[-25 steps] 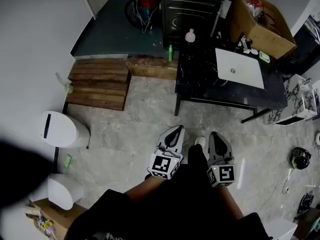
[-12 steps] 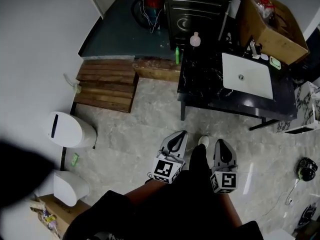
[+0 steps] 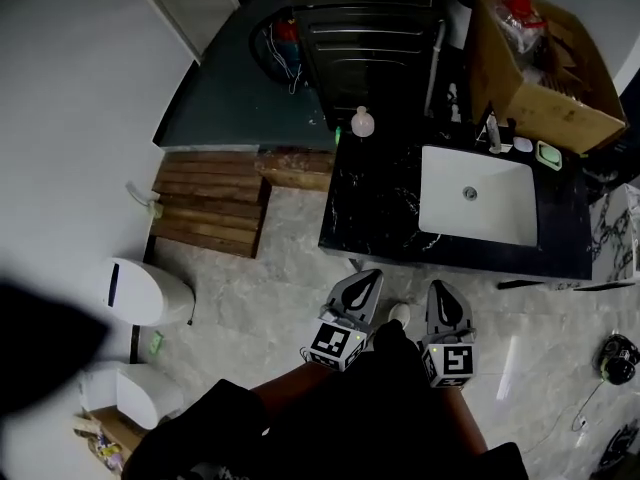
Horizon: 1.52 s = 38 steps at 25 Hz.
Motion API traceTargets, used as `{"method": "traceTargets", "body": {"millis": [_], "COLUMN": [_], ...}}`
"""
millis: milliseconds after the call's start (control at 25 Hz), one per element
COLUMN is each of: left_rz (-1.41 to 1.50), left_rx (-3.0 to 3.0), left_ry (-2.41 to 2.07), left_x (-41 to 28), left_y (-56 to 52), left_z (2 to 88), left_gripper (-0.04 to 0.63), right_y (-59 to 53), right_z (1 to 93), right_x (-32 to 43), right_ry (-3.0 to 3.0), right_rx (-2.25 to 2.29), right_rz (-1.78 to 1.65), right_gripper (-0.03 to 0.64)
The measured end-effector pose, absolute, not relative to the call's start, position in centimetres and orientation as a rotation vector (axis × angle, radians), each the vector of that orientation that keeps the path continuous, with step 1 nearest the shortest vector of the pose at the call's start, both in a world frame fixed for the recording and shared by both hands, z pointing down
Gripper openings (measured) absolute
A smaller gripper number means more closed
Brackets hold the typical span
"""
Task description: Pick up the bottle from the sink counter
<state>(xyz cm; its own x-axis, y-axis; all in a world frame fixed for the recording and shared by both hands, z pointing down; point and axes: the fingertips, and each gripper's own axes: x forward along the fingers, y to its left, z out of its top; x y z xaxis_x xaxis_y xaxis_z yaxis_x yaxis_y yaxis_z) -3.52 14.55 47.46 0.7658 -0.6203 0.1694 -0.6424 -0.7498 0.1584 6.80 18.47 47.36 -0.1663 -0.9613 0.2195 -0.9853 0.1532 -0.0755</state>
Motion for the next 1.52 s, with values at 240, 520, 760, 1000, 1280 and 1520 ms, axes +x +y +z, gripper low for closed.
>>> {"method": "traceTargets", "body": {"millis": [240,520,760,1000,1280,1520], "left_rz": [0.223,0.23,0.225,0.213,0.188,0.253], "left_rx": [2.689,2.613,2.618,2.614,2.614,2.576], "left_ry": [-1.151,-1.317,-1.355,-1.394,-1.392,-1.389], "left_x": [-0.3,0.6,1.3,1.0,1.3,0.0], "left_y": [8.3,3.8,2.1,-0.1,-4.5,-8.4], "left_z": [47.7,47.8,47.3,47.6,48.4,50.1], "left_gripper": [0.014,0.015,0.015,0.015,0.015,0.015], "right_y": [12.3,8.1,6.8,6.2,2.7,-2.3], "right_z": [46.5,47.7,47.8,48.4,47.9,46.6], "right_x": [12.2,15.4,15.8,15.9,16.9,16.2], "right_ry": [-2.356,-2.416,-2.453,-2.442,-2.402,-2.405], "right_rx": [1.881,1.758,1.745,1.766,1.798,1.836], "right_rz": [0.298,0.316,0.338,0.375,0.341,0.3], "right_gripper": [0.038,0.038,0.038,0.038,0.038,0.038]}}
